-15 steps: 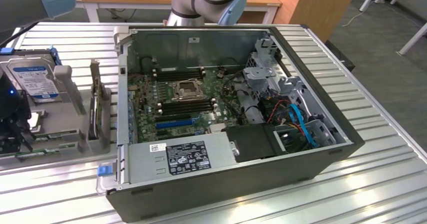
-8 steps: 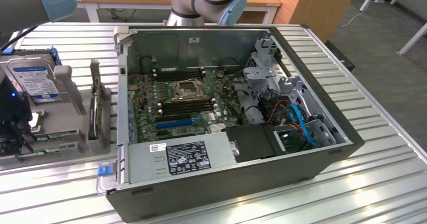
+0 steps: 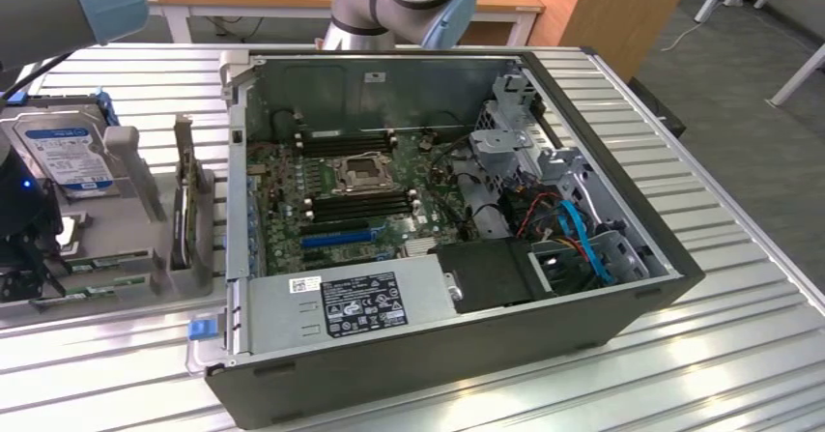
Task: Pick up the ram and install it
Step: 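Pick up the ram and move it above insertion slot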
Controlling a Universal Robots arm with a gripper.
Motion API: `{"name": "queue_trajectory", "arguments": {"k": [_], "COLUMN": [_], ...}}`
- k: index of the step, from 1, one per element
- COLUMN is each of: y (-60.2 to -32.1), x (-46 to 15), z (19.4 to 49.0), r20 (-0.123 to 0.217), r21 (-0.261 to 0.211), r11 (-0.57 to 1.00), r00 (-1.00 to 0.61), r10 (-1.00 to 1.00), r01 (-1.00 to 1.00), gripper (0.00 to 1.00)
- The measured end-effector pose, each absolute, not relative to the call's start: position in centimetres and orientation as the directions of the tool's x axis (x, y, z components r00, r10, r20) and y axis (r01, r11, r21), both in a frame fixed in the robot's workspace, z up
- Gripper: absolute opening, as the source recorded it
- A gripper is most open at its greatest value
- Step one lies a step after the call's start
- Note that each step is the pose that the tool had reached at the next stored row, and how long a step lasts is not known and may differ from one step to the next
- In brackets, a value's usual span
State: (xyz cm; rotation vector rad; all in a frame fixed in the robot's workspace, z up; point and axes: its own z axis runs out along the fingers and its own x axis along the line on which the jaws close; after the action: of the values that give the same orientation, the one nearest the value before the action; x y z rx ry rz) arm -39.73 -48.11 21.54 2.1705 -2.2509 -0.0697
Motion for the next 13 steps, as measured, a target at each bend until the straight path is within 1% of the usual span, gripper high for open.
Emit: {"name": "queue_trajectory", "arguments": {"k": [13], "y": [-48.10], "x": [-39.73], "z": [21.53], "r20": [-0.021], "r21": [0.039], "r11": [0.022], "r00": [-0.023], "r10": [-1.000], "r01": [-0.999], "gripper": [0.31]}}
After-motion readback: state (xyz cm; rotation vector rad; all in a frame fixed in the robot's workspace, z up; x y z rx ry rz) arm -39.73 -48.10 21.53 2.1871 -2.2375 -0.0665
